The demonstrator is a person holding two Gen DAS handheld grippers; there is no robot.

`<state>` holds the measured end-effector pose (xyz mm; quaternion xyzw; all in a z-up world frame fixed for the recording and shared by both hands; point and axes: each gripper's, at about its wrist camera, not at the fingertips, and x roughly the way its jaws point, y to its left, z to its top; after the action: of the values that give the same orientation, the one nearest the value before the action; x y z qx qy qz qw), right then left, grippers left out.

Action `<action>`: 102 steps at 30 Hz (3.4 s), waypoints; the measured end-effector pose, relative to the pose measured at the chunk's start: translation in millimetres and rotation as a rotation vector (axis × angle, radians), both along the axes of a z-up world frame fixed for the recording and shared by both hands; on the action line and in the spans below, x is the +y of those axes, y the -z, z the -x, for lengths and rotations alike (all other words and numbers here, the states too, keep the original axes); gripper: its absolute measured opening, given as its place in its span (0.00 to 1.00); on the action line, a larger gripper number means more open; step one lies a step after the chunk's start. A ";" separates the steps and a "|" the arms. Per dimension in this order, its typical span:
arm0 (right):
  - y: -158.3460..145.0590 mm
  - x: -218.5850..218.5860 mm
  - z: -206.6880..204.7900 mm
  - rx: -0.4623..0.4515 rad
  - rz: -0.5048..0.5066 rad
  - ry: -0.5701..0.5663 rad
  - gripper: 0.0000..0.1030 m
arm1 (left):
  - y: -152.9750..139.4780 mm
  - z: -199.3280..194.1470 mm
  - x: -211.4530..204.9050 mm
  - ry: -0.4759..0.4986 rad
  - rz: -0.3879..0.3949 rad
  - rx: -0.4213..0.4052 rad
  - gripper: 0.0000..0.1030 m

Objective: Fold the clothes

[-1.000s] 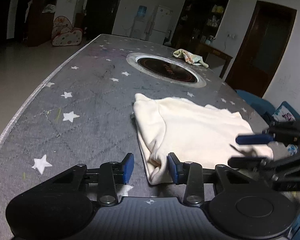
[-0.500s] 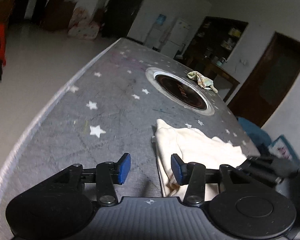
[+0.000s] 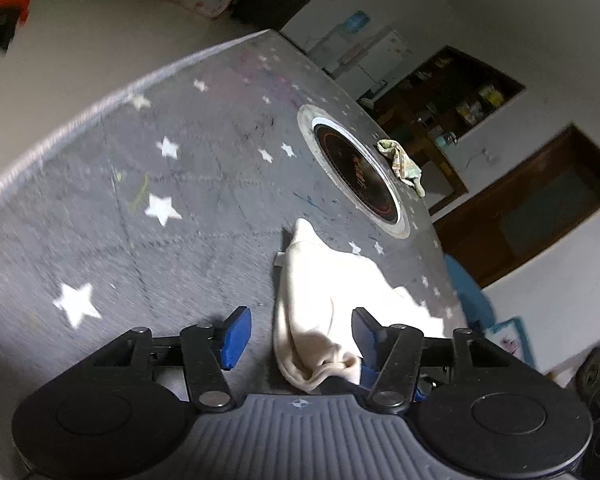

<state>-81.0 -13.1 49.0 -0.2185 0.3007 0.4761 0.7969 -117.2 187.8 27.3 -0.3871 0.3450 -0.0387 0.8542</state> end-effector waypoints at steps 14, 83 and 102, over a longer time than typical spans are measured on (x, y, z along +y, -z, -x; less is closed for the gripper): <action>-24.7 -37.1 -23.2 0.127 -0.186 0.073 0.10 | 22.0 -31.4 -11.5 -0.078 0.259 0.083 0.65; 8.5 -210.2 -86.8 0.159 -0.386 0.733 0.09 | -12.6 -58.1 -71.1 0.039 -0.208 -0.001 0.17; -33.6 -239.1 -71.5 0.011 -0.400 0.774 0.07 | -49.8 -88.0 -125.0 0.166 -0.282 -0.100 0.14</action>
<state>-9.5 -252.2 82.6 0.0714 0.2665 0.1924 0.9417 -29.3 62.7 77.1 -0.2312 0.3348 -0.0792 0.9101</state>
